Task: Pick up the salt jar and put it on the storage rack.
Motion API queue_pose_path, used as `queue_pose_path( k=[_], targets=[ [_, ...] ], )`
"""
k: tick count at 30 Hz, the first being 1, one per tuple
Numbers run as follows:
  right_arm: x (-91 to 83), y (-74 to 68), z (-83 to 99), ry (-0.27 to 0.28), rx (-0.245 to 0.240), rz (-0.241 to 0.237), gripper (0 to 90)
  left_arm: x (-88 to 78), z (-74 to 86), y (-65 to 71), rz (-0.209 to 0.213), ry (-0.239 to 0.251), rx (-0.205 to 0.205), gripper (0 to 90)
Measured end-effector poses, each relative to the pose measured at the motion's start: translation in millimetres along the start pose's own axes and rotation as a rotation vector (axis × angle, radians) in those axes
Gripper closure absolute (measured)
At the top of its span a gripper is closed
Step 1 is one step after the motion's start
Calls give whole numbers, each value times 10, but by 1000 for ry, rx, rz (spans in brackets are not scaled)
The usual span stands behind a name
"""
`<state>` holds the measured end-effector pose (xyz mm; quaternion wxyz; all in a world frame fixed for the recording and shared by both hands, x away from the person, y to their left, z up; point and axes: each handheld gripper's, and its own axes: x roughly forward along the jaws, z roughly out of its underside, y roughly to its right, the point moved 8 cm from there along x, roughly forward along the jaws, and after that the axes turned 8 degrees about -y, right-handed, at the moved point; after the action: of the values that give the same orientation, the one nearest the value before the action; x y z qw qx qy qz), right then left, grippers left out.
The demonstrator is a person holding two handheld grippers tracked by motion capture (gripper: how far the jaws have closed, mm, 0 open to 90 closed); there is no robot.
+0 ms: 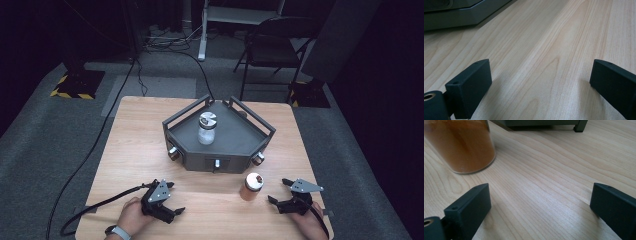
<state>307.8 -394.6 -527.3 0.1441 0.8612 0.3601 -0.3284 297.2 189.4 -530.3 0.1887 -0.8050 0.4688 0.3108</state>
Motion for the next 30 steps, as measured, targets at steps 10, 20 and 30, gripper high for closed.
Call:
queue_pose_path(
  k=[10, 20, 30],
  targets=[
    [4, 5, -4, 0, 0, 0, 35, 0, 0, 11, -11, 0, -8, 35],
    [7, 8, -7, -1, -1, -1, 36, 0, 0, 12, -11, 0, -8, 35],
    [8, 12, -8, 0, -3, -3, 35, -3, 3, 19, -12, 0, -11, 35]
  ],
)
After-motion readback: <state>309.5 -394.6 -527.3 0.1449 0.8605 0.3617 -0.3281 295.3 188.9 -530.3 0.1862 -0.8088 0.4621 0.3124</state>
